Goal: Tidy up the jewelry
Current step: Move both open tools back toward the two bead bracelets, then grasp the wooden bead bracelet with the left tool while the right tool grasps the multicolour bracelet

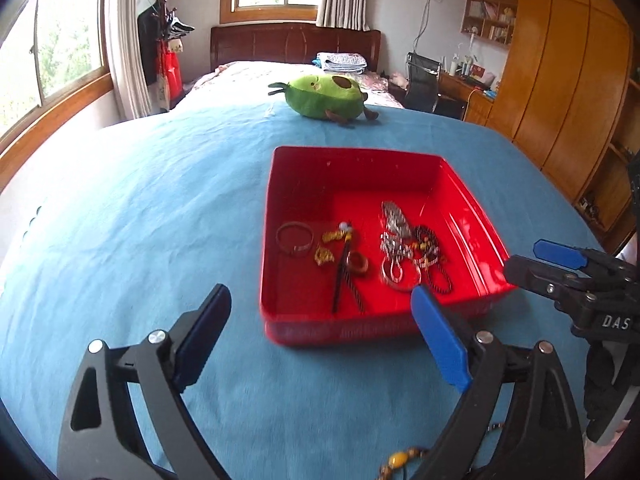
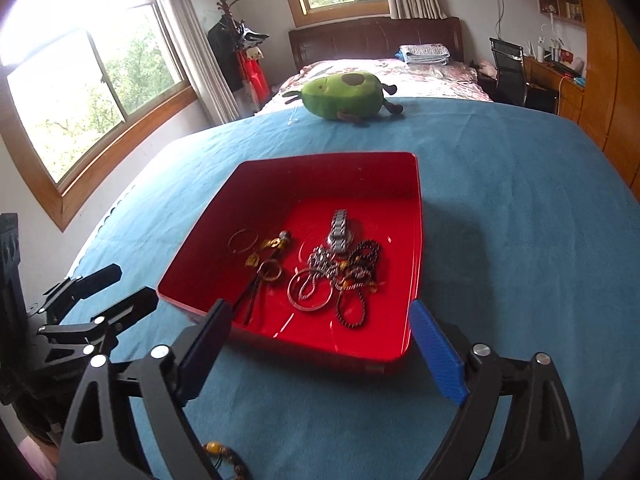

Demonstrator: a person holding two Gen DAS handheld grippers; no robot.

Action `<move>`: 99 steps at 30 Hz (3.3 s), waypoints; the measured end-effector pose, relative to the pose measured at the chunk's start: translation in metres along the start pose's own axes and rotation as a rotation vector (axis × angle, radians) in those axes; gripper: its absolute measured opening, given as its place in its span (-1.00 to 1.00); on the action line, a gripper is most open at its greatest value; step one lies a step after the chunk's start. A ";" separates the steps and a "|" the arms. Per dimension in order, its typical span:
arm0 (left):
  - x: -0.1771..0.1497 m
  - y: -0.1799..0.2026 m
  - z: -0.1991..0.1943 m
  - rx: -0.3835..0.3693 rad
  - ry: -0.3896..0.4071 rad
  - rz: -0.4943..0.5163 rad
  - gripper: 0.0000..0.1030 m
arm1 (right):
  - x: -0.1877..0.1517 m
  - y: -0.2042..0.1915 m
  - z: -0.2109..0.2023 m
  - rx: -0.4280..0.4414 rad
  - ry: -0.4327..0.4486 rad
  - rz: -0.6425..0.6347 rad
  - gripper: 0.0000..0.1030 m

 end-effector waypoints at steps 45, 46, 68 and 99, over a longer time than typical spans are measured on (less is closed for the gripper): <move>-0.175 0.007 -0.013 -0.003 -0.315 0.123 0.64 | -0.150 -0.013 -0.045 0.112 -0.198 0.067 0.41; -0.178 0.005 -0.008 0.007 -0.337 0.118 0.46 | -0.150 -0.012 -0.045 0.111 -0.196 0.068 0.41; -0.163 -0.014 0.000 -0.011 -0.331 0.089 -0.81 | -0.172 -0.021 -0.012 0.118 -0.342 0.013 -0.09; -0.129 -0.009 -0.052 -0.147 -0.240 0.020 -0.81 | -0.135 -0.043 -0.056 0.269 -0.203 -0.006 -0.86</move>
Point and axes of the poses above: each gripper's, at about its wrist camera, not at the fingertips, and z roughly the way its jaws point, y to its right, x to its top, the point moved 7 cm from there along z, roughly the way its jaws point, and after that the axes turned 12 degrees about -z, right-handed, at the moved point
